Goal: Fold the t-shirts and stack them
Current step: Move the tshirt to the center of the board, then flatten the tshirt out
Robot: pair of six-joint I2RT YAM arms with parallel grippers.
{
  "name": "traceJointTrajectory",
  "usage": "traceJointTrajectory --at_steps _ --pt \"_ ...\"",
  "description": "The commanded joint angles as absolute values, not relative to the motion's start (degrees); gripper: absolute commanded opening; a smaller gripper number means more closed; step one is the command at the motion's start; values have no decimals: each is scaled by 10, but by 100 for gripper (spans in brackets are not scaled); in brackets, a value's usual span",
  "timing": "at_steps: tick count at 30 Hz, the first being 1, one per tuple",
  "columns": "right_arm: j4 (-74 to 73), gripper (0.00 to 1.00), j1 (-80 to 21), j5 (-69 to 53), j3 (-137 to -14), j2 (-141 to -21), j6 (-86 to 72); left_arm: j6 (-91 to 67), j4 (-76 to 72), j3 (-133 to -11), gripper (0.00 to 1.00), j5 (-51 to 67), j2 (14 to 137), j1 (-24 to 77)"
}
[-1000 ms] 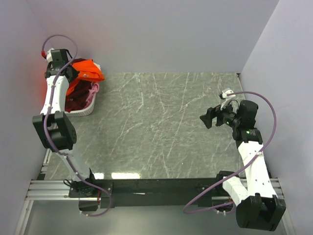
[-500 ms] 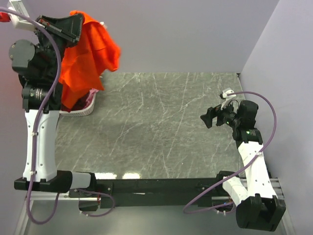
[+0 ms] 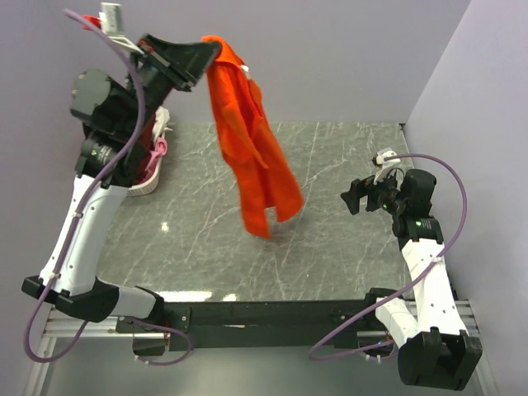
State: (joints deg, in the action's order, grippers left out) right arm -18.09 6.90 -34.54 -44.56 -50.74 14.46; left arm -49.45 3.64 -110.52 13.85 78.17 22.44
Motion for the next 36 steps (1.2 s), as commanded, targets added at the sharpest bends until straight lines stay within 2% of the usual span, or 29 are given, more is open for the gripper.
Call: traceJointTrajectory --at_steps 1,5,7,8,9,10,11,12,16,19,22,25,27,29,32,36 --pt "-160 100 69 -323 -462 -501 148 -505 -16 -1079 0 150 775 250" --pt "-161 100 75 -314 -463 -502 149 -500 -34 -975 0 156 765 263" --pt "-165 100 76 -314 -465 -504 151 -497 -37 -839 0 146 751 262" --pt "-165 100 76 -315 -466 -505 152 -497 -37 -838 1 142 751 262" --pt "-168 100 76 -318 -466 -506 156 -495 -51 -759 6 142 744 260" --pt "-170 100 76 -322 -468 -507 159 -492 -49 -722 16 137 744 257" --pt "-178 100 76 -328 -468 -510 164 -487 -43 -691 41 128 746 244" --pt "-188 100 76 -346 -472 -512 182 -477 -12 -648 48 118 750 236" --pt "-247 100 76 -425 -482 -548 256 -397 60 -605 57 49 744 182" --pt "-293 100 74 -467 -491 -583 312 -334 94 -605 74 7 705 179" --pt "-330 100 55 -480 -504 -613 346 -294 108 -604 75 2 679 179" --pt "-349 100 18 -477 -508 -630 364 -270 100 -592 75 70 681 180" --pt "-337 100 -3 -457 -505 -636 353 -249 100 -595 73 137 710 195" --pt "-331 100 -21 -453 -506 -648 351 -236 119 -616 72 145 755 232" --pt "-325 100 -29 -449 -516 -677 321 -214 148 -670 69 130 827 278" --pt "-324 93 -37 -416 -548 -734 284 -193 212 -757 66 94 919 317"
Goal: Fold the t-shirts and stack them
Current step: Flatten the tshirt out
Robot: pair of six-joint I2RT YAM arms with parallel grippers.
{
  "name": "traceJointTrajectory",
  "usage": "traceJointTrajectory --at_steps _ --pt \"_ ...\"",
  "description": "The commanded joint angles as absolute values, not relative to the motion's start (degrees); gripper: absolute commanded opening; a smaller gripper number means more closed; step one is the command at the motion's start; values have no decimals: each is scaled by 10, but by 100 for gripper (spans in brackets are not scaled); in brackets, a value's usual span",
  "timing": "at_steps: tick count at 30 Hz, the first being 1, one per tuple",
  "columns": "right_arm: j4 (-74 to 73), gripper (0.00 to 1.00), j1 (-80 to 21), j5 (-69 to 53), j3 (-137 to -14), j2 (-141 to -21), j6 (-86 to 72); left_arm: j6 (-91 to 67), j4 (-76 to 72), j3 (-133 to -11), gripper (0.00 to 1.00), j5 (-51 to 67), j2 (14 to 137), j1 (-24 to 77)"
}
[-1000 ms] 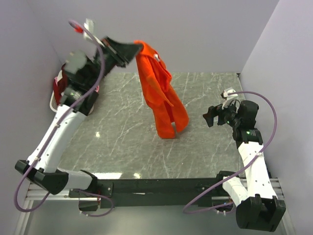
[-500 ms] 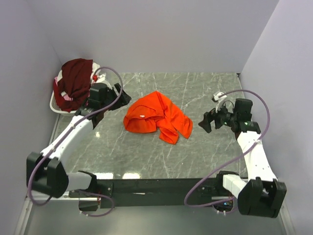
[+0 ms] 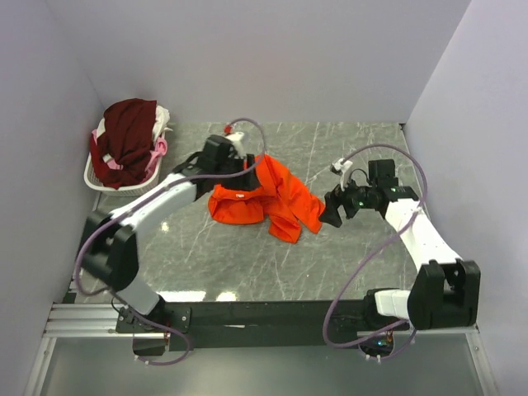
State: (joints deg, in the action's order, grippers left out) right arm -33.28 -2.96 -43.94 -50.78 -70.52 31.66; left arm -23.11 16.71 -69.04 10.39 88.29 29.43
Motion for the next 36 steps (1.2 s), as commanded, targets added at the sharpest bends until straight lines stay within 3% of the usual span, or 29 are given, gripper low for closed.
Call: traceJointTrajectory --at_steps 1,5,12,29,36 --pt "-324 91 -41 -411 -555 -758 276 -192 221 -773 64 76 937 323" --pt "-315 85 -59 -374 -584 -809 223 -181 268 -858 60 20 1030 360" --pt "-327 78 -97 -345 -618 -892 188 -170 284 -894 56 -39 1077 382" --pt "-329 63 -144 -292 -616 -968 156 -182 272 -944 49 -28 1162 384" --pt "-320 61 -159 -262 -611 -978 153 -182 273 -954 39 -18 1177 384"
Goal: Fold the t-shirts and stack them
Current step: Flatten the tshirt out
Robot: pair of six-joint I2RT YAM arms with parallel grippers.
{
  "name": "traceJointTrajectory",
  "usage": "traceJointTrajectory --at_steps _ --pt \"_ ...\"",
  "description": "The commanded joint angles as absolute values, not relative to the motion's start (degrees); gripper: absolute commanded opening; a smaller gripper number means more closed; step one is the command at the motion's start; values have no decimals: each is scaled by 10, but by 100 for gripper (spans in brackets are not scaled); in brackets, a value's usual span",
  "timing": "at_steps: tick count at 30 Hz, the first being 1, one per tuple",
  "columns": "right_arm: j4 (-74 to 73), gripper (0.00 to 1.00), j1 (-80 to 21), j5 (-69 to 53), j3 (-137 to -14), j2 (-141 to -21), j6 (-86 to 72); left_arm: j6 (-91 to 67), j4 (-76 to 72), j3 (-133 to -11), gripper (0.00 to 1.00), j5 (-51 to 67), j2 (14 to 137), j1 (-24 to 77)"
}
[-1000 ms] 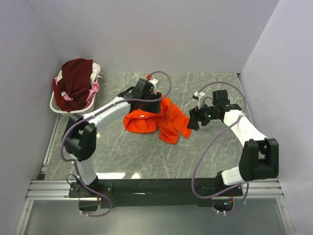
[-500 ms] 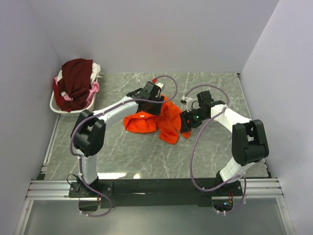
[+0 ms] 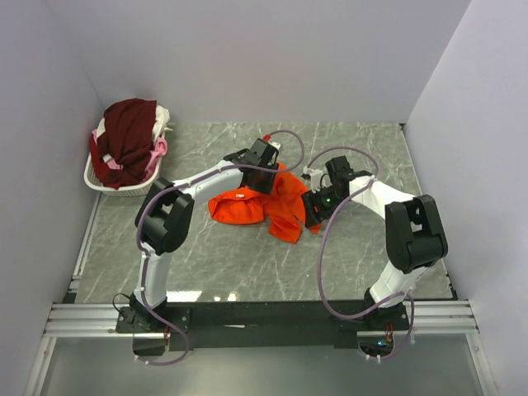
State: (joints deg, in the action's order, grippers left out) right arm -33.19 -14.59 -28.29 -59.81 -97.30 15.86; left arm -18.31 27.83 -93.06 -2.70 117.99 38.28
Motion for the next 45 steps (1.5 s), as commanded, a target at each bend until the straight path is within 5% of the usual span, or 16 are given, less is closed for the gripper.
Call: traceJointTrajectory --at_steps 1,12,20,28,39,45 --pt "-319 61 -163 -255 -613 -983 151 -182 272 -952 36 -18 1177 384" --pt "-302 46 -193 -151 -615 -1012 134 -190 257 -940 12 4 1169 372" --pt "-319 1 -192 -145 -635 -991 141 -198 235 -909 0 28 1109 353" --pt "-385 0 -140 -102 -733 -862 198 -228 207 -943 0 125 1016 258" --pt "-521 0 -64 -96 -1341 -981 193 -447 52 -1249 0 360 1109 98" --pt "-404 0 -36 -70 -1314 -878 187 -507 -90 -1233 0 353 1045 73"
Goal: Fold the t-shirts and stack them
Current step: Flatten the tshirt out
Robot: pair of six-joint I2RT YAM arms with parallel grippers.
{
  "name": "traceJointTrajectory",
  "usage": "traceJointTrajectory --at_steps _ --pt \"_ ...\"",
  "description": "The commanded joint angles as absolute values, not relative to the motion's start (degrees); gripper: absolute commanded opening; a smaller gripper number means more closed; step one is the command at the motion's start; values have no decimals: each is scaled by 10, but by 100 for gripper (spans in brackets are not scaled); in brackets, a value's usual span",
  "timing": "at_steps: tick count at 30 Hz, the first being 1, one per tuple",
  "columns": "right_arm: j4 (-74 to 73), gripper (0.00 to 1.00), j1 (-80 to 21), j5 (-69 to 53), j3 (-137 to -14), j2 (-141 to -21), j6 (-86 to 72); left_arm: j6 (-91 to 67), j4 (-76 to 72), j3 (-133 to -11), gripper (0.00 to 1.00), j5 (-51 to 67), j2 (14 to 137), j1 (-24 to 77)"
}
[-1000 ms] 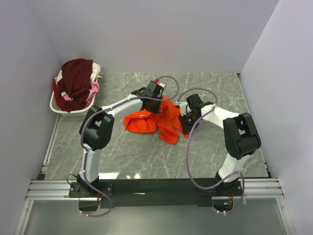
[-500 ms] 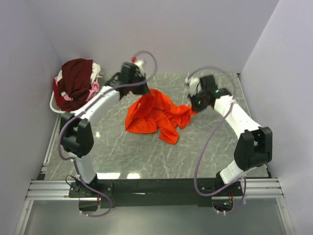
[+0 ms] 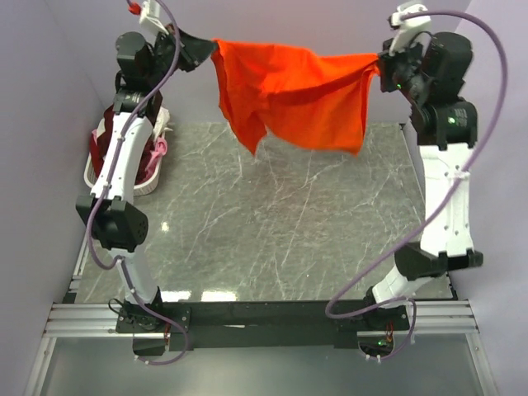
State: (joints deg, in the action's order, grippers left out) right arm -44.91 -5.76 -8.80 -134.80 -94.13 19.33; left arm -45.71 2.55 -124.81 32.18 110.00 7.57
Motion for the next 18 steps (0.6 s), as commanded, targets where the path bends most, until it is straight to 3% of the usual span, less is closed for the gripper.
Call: traceJointTrajectory --at_steps 1,4,7,14,17,18 --pt "-375 0 -27 -77 -1289 -858 183 -503 -96 -1214 0 356 1015 72" --pt "-360 0 -3 -119 -1175 -781 194 -481 -119 -1082 0 395 943 73" --pt "-367 0 29 -178 -968 -696 250 -442 -108 -893 0 416 850 79" --pt "-407 0 42 -181 -580 -479 419 -359 60 -552 7 375 710 88" --pt "-402 0 43 -150 -476 -442 426 -372 84 -457 16 350 690 90" --pt "-396 4 44 -143 -456 -438 424 -375 84 -427 29 339 687 91"
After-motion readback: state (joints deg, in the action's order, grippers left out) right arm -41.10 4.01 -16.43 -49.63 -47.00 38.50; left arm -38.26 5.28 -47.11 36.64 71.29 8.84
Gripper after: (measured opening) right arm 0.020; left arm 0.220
